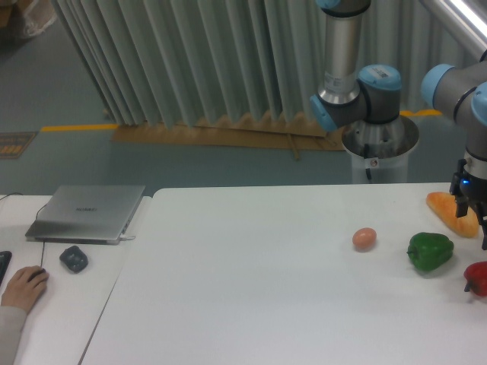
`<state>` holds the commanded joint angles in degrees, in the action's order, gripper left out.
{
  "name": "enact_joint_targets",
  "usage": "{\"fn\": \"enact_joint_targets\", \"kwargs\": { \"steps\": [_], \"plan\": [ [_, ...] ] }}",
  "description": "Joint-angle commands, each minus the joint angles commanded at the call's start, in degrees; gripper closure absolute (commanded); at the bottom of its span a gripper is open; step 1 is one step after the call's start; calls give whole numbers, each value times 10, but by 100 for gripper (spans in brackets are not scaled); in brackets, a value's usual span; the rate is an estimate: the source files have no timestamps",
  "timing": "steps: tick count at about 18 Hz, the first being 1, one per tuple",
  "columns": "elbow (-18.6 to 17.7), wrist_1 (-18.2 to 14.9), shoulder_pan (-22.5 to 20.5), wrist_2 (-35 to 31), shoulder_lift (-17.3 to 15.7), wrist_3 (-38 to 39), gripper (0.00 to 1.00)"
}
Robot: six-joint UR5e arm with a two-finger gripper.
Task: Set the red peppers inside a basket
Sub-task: 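Move the gripper down past the orange item toward the red pepper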
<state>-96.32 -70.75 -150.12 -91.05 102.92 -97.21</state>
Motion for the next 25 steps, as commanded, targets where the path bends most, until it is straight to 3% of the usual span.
{"fn": "enact_joint_targets", "kwargs": {
  "steps": [8, 12, 21, 25],
  "plan": [
    [-5, 5, -10, 3, 5, 73, 0],
    [-1, 33, -14, 21, 7, 206, 0],
    [17, 50, -12, 18, 25, 241, 0],
    [46, 51, -10, 18, 39, 229, 0]
  ]
}}
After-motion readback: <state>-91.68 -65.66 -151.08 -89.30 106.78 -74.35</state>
